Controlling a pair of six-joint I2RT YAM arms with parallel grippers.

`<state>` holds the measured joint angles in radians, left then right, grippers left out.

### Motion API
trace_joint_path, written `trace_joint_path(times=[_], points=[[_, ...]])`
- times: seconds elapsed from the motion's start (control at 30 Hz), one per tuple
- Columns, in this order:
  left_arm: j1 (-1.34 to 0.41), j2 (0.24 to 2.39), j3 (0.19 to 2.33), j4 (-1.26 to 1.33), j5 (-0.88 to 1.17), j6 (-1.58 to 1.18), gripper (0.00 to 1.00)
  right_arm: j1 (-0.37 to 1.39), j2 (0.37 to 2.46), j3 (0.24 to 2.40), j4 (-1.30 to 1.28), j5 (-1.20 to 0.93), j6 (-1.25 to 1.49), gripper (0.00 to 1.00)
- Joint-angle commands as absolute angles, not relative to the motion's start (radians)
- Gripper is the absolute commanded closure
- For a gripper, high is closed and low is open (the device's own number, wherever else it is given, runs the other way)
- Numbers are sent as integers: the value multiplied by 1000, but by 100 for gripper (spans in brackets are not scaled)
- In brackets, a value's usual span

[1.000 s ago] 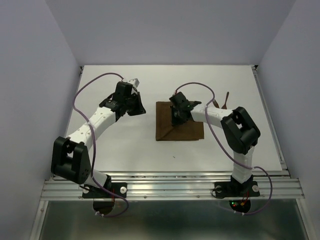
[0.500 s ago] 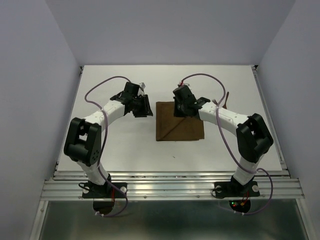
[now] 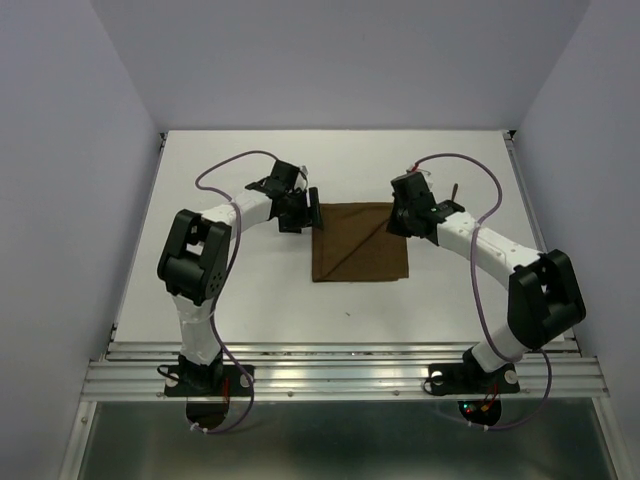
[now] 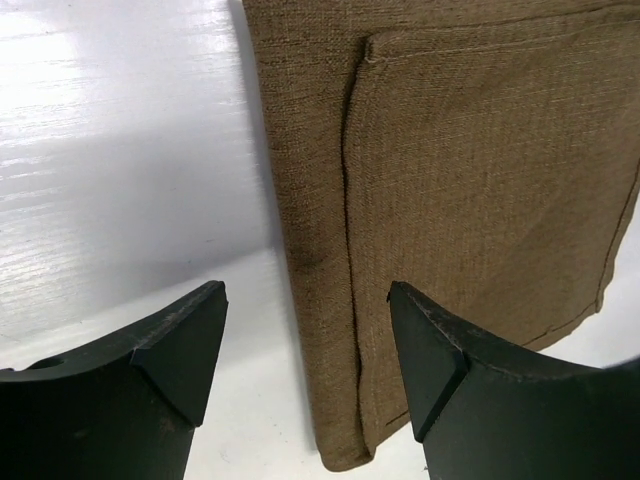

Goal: Fold the napkin into a case and place the utensils inside
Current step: Move the upper triangle-folded napkin to the center of the board.

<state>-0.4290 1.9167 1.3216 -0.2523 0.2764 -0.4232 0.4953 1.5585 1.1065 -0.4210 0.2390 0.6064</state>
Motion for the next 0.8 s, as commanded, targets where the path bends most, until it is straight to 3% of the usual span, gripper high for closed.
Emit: trace_joint_path(times=[0.0,0.3,0.53,0.77], points=[[-440,1931,1353,-233,259,-402,23,456,1509,1075,-434,244,601,79],[-466,1976,1355,-206,262,-428,26,430,1508,1055,-433,206,604,78],[-520,1956,1312,-138,249,-528,39,430,1534,1075,-431,186,597,78],[-623,1861,1227,-92,262,-615,42,430,1571,1117,-431,152,578,78]])
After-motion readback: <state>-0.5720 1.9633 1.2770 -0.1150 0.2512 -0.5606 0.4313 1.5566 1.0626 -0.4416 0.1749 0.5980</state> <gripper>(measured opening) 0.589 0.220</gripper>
